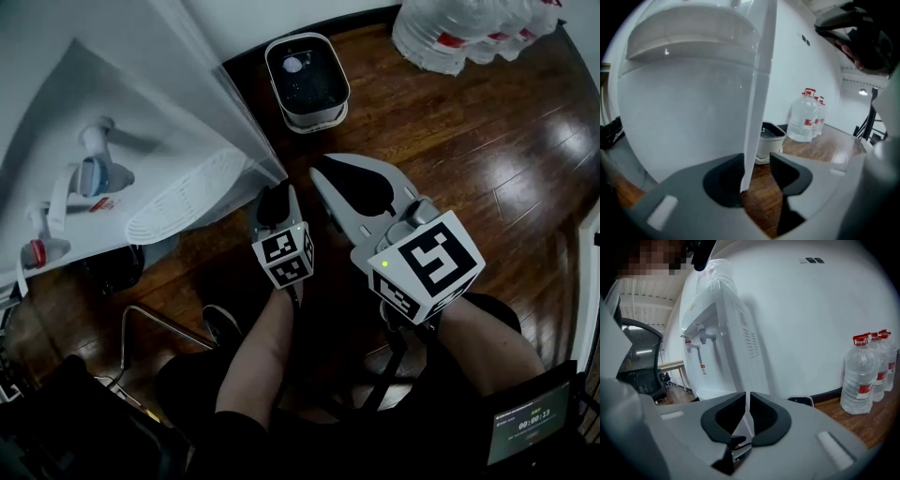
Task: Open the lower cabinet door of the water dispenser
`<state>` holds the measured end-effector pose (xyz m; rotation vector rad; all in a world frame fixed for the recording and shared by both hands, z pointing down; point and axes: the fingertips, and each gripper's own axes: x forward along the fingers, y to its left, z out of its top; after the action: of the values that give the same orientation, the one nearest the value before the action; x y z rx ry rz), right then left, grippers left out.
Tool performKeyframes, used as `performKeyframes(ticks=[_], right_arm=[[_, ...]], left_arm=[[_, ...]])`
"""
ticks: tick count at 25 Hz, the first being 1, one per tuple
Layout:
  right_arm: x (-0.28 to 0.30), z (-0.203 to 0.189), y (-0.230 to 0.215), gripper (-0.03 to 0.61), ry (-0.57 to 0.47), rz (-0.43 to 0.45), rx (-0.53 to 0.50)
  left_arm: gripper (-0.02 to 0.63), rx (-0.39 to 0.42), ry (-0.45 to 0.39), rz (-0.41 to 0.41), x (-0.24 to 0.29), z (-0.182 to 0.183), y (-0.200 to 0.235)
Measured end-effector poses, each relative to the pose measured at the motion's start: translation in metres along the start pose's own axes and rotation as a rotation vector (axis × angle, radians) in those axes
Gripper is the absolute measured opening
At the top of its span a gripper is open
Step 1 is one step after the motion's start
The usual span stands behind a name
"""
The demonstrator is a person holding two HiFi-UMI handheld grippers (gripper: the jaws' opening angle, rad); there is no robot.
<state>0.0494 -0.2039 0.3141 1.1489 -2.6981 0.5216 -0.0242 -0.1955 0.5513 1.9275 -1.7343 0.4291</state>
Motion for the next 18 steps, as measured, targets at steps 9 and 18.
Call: performKeyframes(ticks=[9, 18], right_arm=[[0.002, 0.003, 0.039, 0.032, -0.05, -0.017, -0.008], [-0.008, -0.001, 0.099, 0.032, -0.094, 0.019, -0.041]], left_arm=[[0.189, 0.088, -0.17, -0.035, -0.114, 0.098, 0.024], [0.189, 0.066, -0.367, -0.041, -0.261, 0.173, 0.051]])
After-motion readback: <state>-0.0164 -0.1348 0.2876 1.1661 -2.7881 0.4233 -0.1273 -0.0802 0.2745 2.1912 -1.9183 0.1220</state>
